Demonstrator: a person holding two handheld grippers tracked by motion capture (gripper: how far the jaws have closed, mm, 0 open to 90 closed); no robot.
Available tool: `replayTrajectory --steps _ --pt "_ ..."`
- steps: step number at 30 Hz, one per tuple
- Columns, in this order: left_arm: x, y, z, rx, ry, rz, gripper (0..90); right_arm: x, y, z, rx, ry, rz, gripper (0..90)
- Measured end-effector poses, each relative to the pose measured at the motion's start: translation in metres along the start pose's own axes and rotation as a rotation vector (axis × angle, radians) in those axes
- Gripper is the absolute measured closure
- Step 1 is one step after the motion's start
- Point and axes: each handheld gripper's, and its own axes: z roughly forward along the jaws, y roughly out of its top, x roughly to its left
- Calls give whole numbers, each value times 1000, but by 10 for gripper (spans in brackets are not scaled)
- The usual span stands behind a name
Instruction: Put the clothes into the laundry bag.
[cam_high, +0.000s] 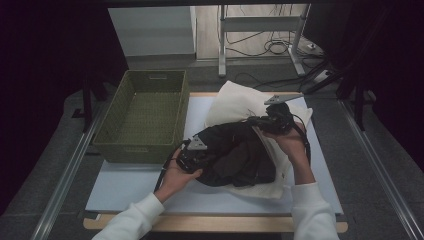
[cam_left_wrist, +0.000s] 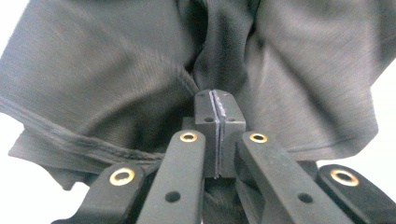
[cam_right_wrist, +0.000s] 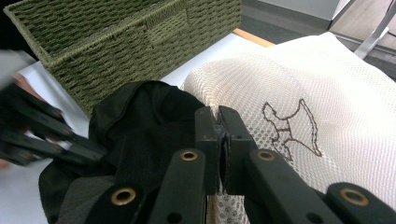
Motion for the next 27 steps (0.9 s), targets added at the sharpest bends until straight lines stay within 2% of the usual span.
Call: replayTrajectory --steps 4,7,10,17,23,27 --pt "-4 2 21 -1 -29 -27 900 4 1 0 3 8 -7 877" --pt "-10 8 32 11 -35 -12 900 6 3 -1 2 13 -15 877" --pt "-18 15 42 20 -12 20 900 7 3 0 3 20 -12 878" --pt "-19 29 58 25 20 7 900 10 4 -1 2 32 -25 880" --pt "-23 39 66 35 68 32 900 12 4 1 2 47 -28 881" --pt "-22 45 71 43 91 21 900 14 5 1 3 51 -33 881"
